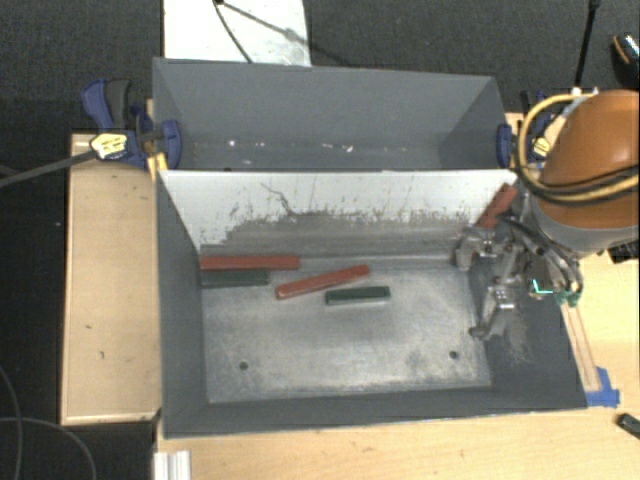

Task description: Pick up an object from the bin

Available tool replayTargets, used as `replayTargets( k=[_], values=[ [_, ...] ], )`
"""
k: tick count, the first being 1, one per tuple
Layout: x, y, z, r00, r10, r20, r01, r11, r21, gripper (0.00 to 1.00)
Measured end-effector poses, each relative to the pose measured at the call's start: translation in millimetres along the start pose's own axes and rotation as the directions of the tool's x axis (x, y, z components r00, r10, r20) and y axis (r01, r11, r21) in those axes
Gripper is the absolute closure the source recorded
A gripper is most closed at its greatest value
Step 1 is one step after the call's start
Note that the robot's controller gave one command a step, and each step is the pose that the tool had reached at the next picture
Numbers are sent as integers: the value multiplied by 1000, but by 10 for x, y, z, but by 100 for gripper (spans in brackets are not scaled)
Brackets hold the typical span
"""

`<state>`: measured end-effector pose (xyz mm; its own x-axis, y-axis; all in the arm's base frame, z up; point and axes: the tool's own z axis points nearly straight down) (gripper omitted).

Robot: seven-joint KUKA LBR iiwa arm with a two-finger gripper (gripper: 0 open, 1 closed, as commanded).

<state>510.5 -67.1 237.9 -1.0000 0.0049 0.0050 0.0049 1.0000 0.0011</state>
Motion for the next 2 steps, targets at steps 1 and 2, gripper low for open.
replayTargets(
  k=[1,2],
  values=[
    [-78,664,1008,997,74,-1,-74,997,-2,0],
    [-532,645,1691,1000,-18,7,18,1000,1,0]
  ],
)
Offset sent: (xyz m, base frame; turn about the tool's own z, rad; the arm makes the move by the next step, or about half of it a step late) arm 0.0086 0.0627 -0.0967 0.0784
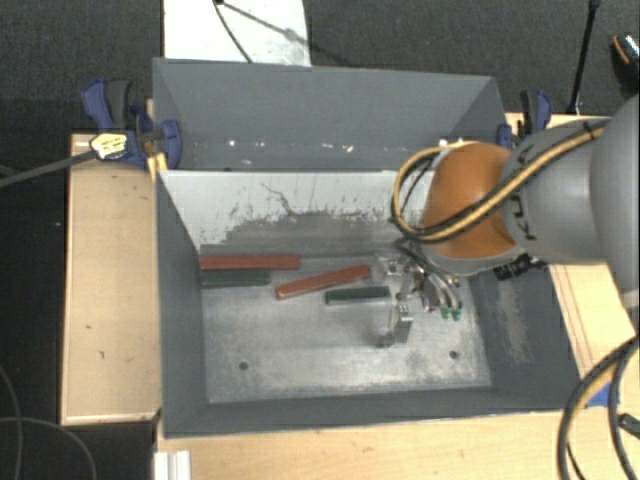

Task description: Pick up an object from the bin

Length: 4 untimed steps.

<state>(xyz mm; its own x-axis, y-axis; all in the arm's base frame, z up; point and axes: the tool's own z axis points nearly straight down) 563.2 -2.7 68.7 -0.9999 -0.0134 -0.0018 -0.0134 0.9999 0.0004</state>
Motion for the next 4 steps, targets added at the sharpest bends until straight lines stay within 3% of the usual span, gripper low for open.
replayTargets(
  k=[1,2,3,4],
  values=[
    [-226,841,-23,988,-155,5,155,988,-3,0],
    [-118,-53,-18,926,-377,-2,377,926,2,0],
    [-120,-22,-20,925,-381,0,381,925,0,100],
    [-120,-22,-20,925,-380,0,380,925,0,0]
  ],
)
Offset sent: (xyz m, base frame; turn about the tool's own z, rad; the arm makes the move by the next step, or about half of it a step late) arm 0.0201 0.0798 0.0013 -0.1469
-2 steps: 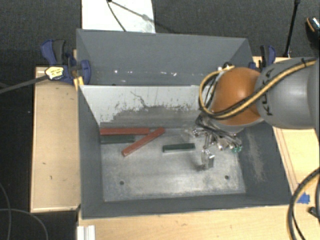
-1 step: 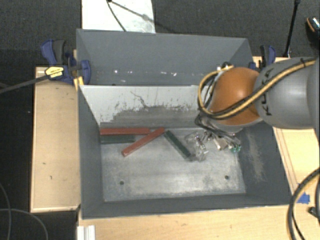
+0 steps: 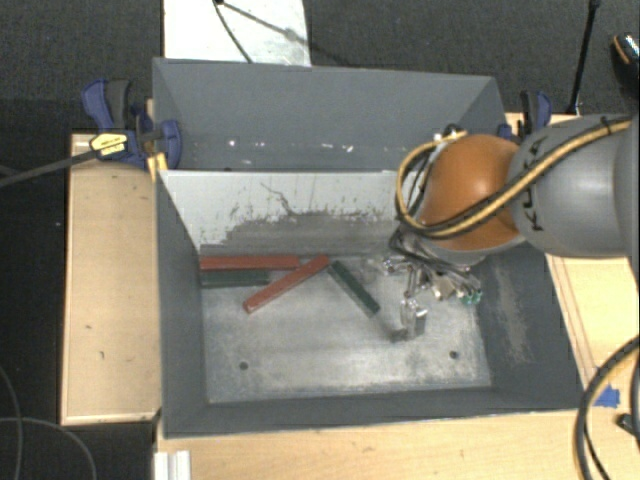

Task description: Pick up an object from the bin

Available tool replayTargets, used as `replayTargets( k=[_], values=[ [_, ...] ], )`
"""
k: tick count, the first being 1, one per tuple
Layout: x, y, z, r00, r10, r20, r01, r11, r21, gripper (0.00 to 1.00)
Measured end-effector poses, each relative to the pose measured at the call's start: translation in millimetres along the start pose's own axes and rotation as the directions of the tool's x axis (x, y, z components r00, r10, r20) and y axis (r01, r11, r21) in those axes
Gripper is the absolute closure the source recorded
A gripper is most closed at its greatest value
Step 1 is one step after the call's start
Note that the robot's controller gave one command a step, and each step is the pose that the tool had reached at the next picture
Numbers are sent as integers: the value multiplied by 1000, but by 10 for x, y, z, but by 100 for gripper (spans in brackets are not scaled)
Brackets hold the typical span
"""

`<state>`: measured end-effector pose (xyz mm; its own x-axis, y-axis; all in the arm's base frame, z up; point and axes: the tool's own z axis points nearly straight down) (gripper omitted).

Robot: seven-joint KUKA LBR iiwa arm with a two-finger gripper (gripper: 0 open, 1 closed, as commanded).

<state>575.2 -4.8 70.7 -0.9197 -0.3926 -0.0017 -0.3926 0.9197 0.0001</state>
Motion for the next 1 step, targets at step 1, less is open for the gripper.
replayTargets(
  k=[1],
  values=[
    [-309,448,-1,998,69,5,-69,998,-2,0]
  ],
)
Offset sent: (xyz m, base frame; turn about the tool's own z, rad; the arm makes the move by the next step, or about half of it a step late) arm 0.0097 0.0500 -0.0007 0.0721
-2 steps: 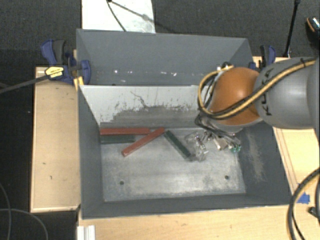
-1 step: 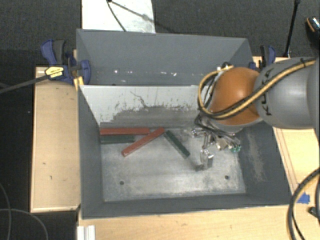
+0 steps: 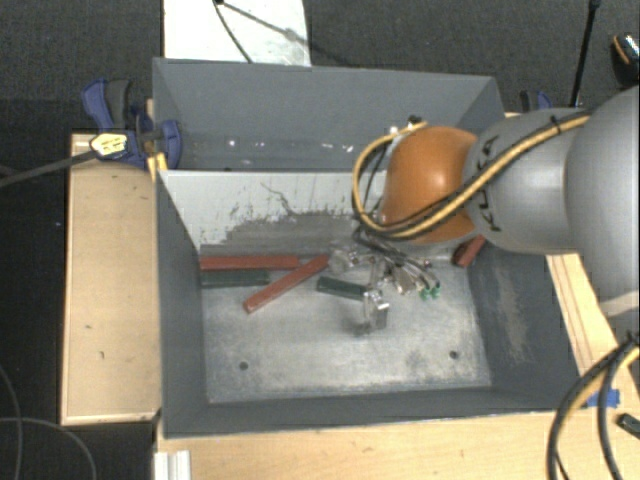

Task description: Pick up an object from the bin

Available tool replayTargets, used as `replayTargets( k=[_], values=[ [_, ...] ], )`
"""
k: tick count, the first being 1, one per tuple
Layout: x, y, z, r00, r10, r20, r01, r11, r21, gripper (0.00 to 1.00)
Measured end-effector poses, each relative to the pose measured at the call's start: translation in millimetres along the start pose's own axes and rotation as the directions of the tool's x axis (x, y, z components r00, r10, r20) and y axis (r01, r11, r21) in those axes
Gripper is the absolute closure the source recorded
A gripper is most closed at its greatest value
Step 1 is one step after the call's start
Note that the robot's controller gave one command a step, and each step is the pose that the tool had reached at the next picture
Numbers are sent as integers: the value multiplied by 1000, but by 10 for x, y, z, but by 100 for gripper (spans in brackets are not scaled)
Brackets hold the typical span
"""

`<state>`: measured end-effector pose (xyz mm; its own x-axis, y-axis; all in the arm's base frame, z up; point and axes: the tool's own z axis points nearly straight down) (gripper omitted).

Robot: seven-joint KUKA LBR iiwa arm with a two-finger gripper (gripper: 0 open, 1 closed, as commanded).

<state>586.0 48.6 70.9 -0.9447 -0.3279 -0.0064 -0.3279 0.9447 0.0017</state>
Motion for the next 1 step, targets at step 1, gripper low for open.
replayTargets(
  k=[1],
  values=[
    [11,-27,-1,1000,3,-1,-3,1000,2,100]
  ],
)
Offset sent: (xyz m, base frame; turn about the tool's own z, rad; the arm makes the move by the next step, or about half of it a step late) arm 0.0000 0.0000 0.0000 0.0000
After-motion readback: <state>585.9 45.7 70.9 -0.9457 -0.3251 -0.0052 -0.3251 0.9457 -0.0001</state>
